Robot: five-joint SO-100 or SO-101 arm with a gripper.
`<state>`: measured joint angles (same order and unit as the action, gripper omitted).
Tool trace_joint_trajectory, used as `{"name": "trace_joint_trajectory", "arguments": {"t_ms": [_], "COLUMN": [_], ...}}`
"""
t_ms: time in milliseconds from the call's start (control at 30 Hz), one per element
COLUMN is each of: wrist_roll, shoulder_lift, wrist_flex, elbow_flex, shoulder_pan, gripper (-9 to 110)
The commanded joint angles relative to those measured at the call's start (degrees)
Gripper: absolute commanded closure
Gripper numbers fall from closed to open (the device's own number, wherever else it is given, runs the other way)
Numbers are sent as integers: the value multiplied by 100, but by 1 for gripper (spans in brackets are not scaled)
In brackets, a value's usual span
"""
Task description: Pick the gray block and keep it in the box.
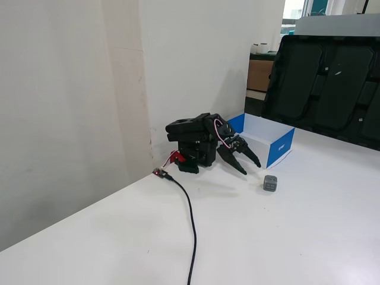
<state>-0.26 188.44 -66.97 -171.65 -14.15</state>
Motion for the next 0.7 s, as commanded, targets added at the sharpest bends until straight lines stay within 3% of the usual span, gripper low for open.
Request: {"name": "trace_joint_trajectory", "arguments": {"t_ms": [0, 367, 667], "wrist_roll": [-141, -290, -475], "shoulder_lift": [-352, -1986, -4289], "wrist_flex": [255, 659, 492], "elbow_flex": [633, 1380, 2742], "shoulder_pan": [0, -123, -53], "gripper": [82, 82, 82]}}
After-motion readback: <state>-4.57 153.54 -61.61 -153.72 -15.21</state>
